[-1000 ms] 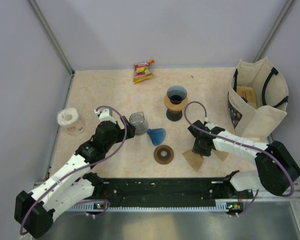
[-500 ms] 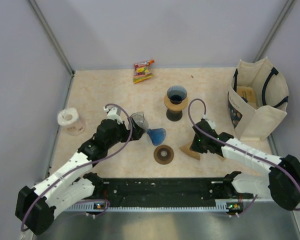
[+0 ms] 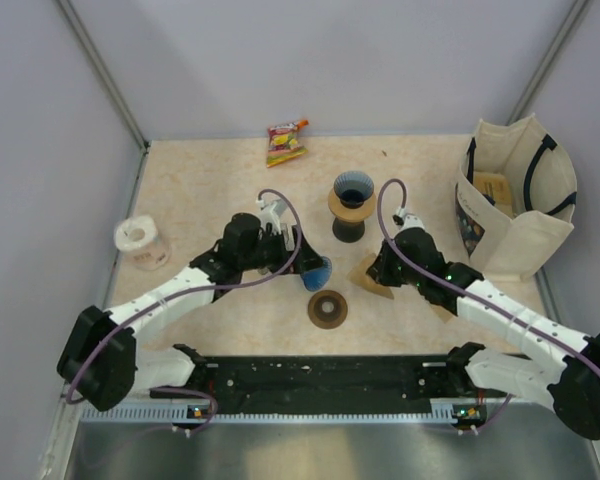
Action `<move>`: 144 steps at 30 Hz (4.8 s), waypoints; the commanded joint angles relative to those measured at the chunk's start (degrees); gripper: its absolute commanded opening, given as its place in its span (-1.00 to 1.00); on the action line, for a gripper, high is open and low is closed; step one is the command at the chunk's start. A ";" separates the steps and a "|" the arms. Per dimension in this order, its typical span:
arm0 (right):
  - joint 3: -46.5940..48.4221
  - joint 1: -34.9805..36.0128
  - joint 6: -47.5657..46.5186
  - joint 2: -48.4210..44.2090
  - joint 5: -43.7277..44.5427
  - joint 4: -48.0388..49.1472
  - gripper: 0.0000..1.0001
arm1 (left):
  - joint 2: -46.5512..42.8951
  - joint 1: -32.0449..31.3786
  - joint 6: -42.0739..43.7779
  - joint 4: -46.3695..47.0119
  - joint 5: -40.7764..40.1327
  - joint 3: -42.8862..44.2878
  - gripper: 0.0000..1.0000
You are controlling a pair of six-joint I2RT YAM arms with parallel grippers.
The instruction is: Place the coffee filter in the dripper
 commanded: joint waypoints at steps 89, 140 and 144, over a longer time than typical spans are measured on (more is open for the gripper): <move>2.29 5.24 -20.78 -19.87 -9.96 2.41 0.83 | -4.99 -9.55 35.87 -5.45 11.22 12.32 -1.00; 6.95 5.24 -18.14 -19.61 -1.26 -4.36 0.83 | -7.01 -9.55 37.37 -5.01 12.36 9.68 -1.00; 6.86 5.24 -18.58 -19.26 -2.85 -3.30 0.83 | -6.66 -9.46 37.28 -4.92 12.27 9.86 -1.00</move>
